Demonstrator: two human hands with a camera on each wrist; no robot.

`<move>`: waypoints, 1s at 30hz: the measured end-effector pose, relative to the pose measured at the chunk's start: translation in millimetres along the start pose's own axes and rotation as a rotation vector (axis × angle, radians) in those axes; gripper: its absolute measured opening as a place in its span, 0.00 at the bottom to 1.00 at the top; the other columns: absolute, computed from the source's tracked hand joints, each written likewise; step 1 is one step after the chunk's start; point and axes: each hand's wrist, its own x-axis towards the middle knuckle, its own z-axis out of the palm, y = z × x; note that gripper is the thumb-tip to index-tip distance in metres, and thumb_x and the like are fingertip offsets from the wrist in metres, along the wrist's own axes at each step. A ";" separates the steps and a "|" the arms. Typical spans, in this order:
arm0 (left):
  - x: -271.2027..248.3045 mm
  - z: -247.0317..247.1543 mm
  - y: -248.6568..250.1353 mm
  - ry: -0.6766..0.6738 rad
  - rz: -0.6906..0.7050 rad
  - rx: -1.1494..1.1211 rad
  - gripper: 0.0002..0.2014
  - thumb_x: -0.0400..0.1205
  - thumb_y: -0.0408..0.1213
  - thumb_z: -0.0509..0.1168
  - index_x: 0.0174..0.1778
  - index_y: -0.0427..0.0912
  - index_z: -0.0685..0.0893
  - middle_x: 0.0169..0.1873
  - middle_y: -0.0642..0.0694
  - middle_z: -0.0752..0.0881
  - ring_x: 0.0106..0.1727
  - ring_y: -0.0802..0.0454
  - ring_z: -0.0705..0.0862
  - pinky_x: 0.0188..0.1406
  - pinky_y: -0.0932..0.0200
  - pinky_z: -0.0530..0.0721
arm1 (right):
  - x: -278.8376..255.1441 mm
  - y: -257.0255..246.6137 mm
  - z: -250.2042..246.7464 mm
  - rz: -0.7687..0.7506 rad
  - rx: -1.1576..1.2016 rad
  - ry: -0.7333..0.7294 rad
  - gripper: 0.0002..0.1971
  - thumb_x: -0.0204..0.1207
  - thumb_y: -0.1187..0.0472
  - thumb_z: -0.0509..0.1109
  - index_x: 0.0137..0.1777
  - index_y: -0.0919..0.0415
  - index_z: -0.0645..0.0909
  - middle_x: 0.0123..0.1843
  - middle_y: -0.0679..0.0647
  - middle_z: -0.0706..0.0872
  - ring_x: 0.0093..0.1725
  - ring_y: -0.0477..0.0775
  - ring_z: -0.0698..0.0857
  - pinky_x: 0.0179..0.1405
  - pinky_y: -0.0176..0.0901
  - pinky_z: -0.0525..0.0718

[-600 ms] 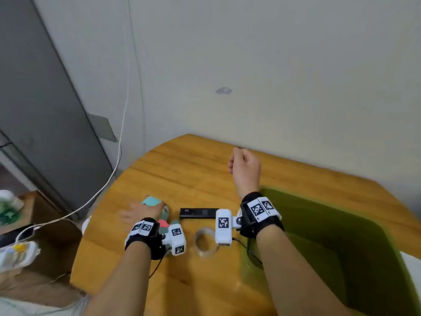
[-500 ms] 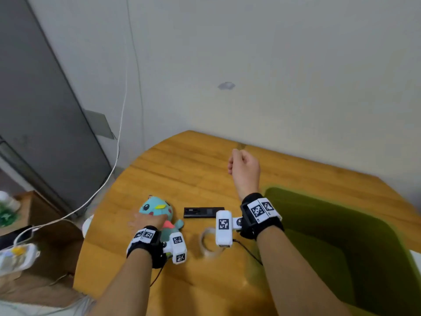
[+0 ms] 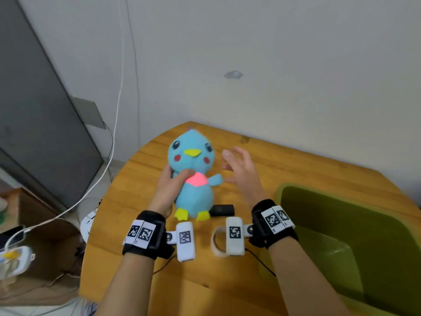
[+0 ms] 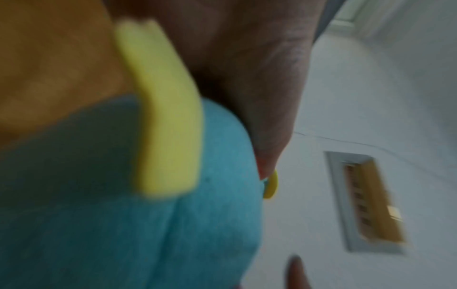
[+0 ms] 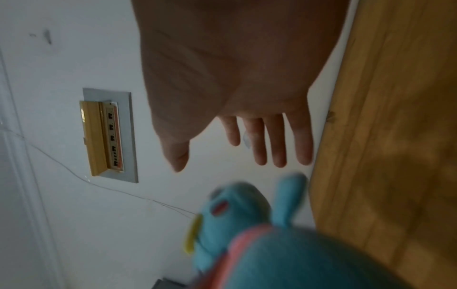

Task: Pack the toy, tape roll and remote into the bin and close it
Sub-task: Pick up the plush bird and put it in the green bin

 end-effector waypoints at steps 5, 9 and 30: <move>-40.6 67.8 54.6 -0.290 0.201 0.012 0.20 0.83 0.39 0.73 0.71 0.45 0.84 0.63 0.44 0.92 0.60 0.47 0.92 0.56 0.49 0.92 | -26.1 -28.3 -22.6 -0.004 0.384 -0.202 0.28 0.78 0.49 0.75 0.74 0.64 0.80 0.66 0.64 0.90 0.63 0.66 0.90 0.59 0.62 0.89; -55.2 119.2 49.6 -0.278 0.296 0.235 0.27 0.77 0.62 0.64 0.68 0.53 0.85 0.69 0.48 0.77 0.73 0.55 0.78 0.73 0.50 0.80 | -39.1 -40.0 -75.8 -0.074 0.429 -0.098 0.18 0.78 0.58 0.74 0.65 0.66 0.86 0.61 0.69 0.91 0.54 0.67 0.91 0.53 0.60 0.90; 1.3 279.6 -82.4 -0.050 -0.460 0.318 0.19 0.85 0.38 0.57 0.64 0.33 0.86 0.63 0.29 0.89 0.65 0.33 0.88 0.71 0.34 0.83 | -45.4 71.1 -341.1 -0.038 -1.042 -0.433 0.51 0.65 0.38 0.80 0.85 0.37 0.55 0.69 0.46 0.85 0.61 0.53 0.87 0.57 0.52 0.86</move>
